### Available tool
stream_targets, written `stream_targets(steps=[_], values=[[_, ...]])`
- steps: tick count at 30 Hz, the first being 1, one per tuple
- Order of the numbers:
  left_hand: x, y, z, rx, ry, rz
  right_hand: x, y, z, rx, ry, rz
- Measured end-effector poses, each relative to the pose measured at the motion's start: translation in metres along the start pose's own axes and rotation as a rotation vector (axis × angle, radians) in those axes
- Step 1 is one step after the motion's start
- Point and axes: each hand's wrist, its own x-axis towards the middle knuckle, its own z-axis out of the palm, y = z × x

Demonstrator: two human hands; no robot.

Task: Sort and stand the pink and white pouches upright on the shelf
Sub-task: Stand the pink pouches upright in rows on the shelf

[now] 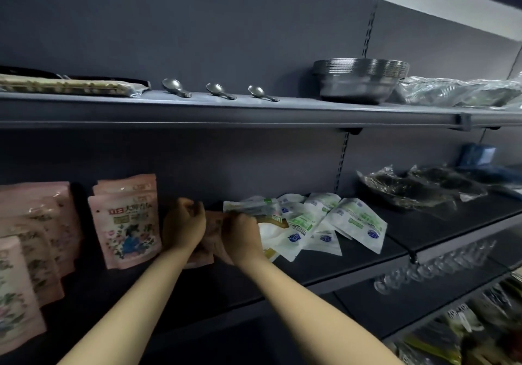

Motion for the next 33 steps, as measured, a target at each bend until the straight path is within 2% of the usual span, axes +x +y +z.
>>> stream_targets(steps=[1,3,5,6,9,12,14,17,19,24,26,29,33], values=[[-0.001,0.001,-0.001,0.014,-0.003,-0.016,0.0,0.004,0.0,0.04,0.124,0.061],[-0.003,0.003,-0.003,0.081,-0.06,-0.073,0.001,0.005,-0.007,0.34,0.273,0.127],[-0.006,0.006,-0.004,0.11,-0.142,-0.119,0.006,0.005,-0.002,0.463,0.271,0.159],[-0.006,0.009,-0.004,0.053,-0.18,-0.143,0.008,0.005,-0.001,0.511,0.305,0.156],[-0.009,0.025,-0.004,-0.326,-0.375,-0.29,-0.003,-0.006,-0.006,0.648,0.503,-0.023],[-0.012,0.041,-0.012,-0.769,-0.488,-0.454,-0.015,-0.012,-0.004,0.668,0.546,-0.214],[-0.007,0.046,-0.019,-0.894,-0.525,-0.454,-0.019,-0.013,-0.002,0.625,0.545,-0.317],[-0.003,0.045,-0.026,-0.865,-0.519,-0.434,-0.023,-0.013,0.0,0.611,0.465,-0.46],[-0.004,0.039,-0.027,-0.799,-0.476,-0.42,-0.028,-0.012,-0.002,0.738,0.364,-0.473],[-0.007,0.018,-0.037,-0.83,-0.495,-0.32,-0.019,-0.011,0.005,0.986,0.251,-0.197],[-0.008,0.01,-0.043,-0.825,-0.53,-0.291,-0.014,-0.016,0.004,1.125,0.091,-0.098],[-0.009,0.0,-0.054,-0.758,-0.448,-0.258,-0.007,-0.022,-0.002,1.43,-0.248,0.057],[-0.008,-0.01,-0.077,-0.682,-0.373,-0.226,-0.001,-0.029,0.004,1.614,-0.457,0.067]])
